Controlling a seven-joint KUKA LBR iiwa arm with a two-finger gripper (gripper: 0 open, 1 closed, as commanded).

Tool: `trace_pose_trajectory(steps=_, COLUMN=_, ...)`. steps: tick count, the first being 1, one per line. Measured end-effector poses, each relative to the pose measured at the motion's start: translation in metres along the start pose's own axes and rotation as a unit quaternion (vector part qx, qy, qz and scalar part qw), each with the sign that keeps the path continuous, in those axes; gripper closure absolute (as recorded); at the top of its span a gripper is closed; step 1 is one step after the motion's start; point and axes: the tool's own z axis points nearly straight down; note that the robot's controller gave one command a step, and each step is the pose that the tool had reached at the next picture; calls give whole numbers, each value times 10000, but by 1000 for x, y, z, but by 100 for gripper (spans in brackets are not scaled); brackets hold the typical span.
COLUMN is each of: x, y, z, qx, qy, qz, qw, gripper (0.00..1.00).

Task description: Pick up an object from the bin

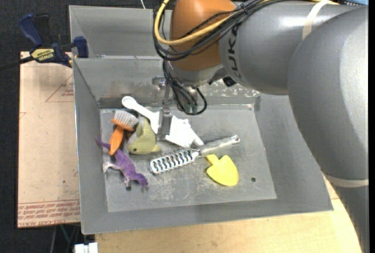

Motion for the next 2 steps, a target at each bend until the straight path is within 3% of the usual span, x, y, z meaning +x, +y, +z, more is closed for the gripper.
trace_pose_trajectory(steps=1, x=0, y=0, z=0, qx=0, qy=0, qz=0, qw=10000, gripper=0)
trace_pose_trajectory(steps=2, x=31, y=65, z=66, qx=-9, qy=16, qz=-725, qw=9974, gripper=0)
